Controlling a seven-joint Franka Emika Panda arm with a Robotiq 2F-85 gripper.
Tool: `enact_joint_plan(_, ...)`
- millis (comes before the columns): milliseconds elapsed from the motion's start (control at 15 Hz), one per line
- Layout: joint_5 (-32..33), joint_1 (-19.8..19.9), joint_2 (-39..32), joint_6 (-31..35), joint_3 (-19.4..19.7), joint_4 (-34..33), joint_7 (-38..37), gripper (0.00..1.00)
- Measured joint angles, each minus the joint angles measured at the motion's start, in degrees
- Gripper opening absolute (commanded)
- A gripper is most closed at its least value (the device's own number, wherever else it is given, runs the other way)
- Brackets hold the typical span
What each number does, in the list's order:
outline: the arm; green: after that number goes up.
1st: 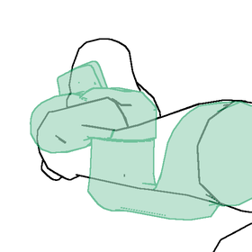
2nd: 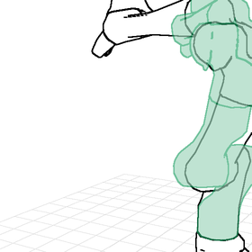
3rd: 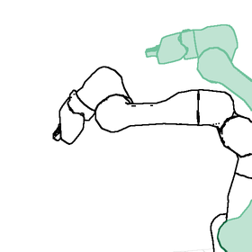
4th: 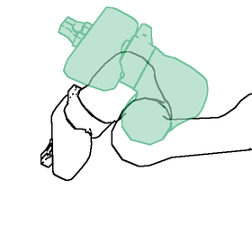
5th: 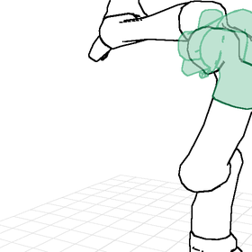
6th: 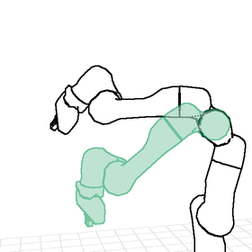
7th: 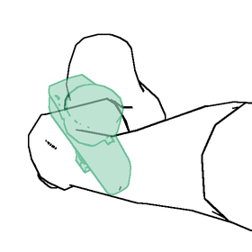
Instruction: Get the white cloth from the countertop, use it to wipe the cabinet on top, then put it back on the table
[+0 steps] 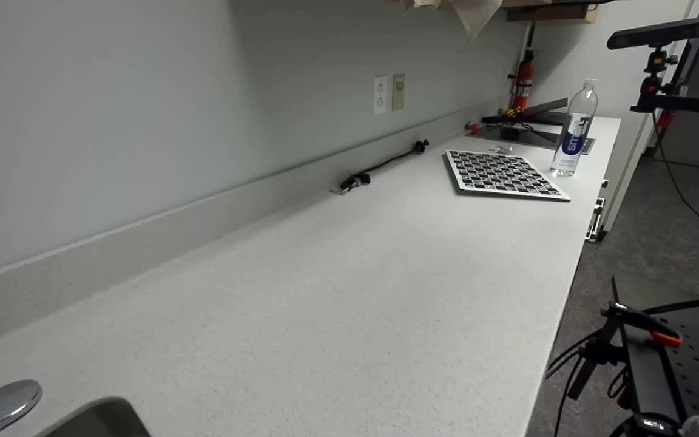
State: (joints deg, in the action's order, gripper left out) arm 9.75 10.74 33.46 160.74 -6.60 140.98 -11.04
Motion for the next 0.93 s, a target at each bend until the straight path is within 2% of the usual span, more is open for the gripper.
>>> enact_joint_plan(333,-0.02,-0.16,0.00,-0.61,0.17,-0.12,1.82,0.03)
enact_joint_plan(467,-0.35,-1.41,0.04,-3.70,1.14,-0.39,4.01,0.03)
enact_joint_plan(533,-0.79,-2.51,0.11,-5.81,1.89,-0.58,4.89,0.13)
enact_joint_plan(667,-1.81,-4.74,0.34,-10.09,3.34,-1.13,6.53,0.13)
enact_joint_plan(933,-2.31,-5.60,0.45,-11.17,3.84,-1.37,7.10,0.13)
